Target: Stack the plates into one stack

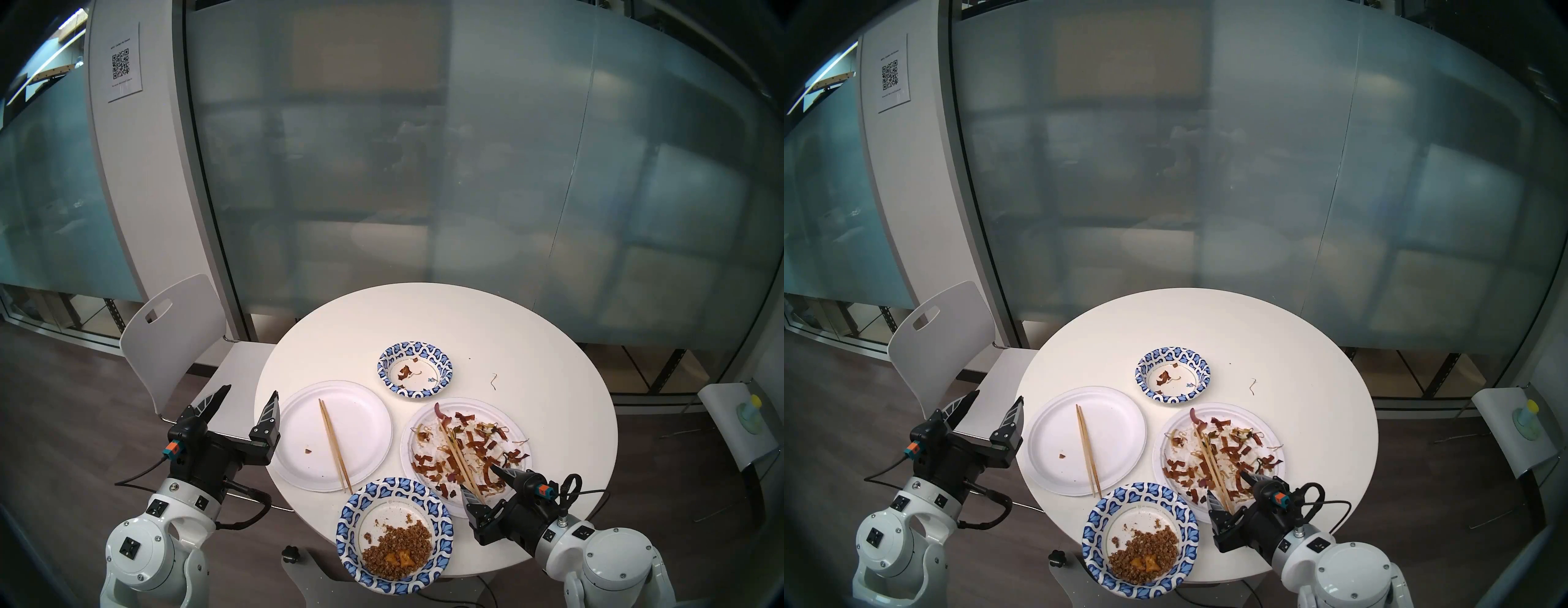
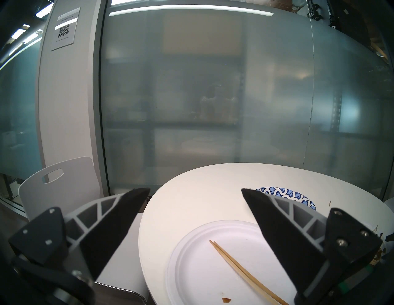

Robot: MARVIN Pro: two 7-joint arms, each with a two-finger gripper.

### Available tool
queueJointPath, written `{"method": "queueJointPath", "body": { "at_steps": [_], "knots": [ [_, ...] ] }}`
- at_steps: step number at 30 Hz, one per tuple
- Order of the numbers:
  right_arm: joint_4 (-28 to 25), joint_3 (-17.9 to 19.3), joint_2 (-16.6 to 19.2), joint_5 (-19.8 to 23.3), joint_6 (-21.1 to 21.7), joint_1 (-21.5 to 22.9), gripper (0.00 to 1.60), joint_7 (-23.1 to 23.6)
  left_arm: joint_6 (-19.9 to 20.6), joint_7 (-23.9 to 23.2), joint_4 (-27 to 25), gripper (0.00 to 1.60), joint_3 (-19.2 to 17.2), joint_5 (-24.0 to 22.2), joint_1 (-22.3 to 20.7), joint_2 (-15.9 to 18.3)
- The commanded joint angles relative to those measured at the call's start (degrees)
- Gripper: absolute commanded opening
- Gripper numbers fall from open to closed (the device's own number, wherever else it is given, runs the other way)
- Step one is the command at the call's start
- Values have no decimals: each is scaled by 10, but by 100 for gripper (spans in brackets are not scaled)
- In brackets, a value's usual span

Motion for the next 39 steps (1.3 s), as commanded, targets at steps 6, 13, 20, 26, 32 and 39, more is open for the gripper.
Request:
{"method": "queueJointPath", "body": {
  "at_steps": [6, 13, 20, 26, 32, 39],
  "knots": [
    [6, 4, 15, 17, 21, 45, 156, 34, -1, 0, -11, 160, 0, 0, 1, 0],
    [23, -6, 27, 9, 47, 74, 152, 48, -1, 0, -11, 160, 0, 0, 1, 0],
    [41, -18, 40, -2, 70, 100, 152, 55, -1, 0, -11, 160, 0, 0, 1, 0],
    [45, -31, 55, -21, 94, 117, 150, 68, -1, 0, -11, 160, 0, 0, 1, 0],
    [49, -37, 55, -28, 106, 128, 143, 73, -1, 0, -11, 160, 0, 0, 1, 0],
    [59, -40, 58, -35, 126, 138, 145, 85, -1, 0, -12, 160, 0, 0, 1, 0]
  ]
}}
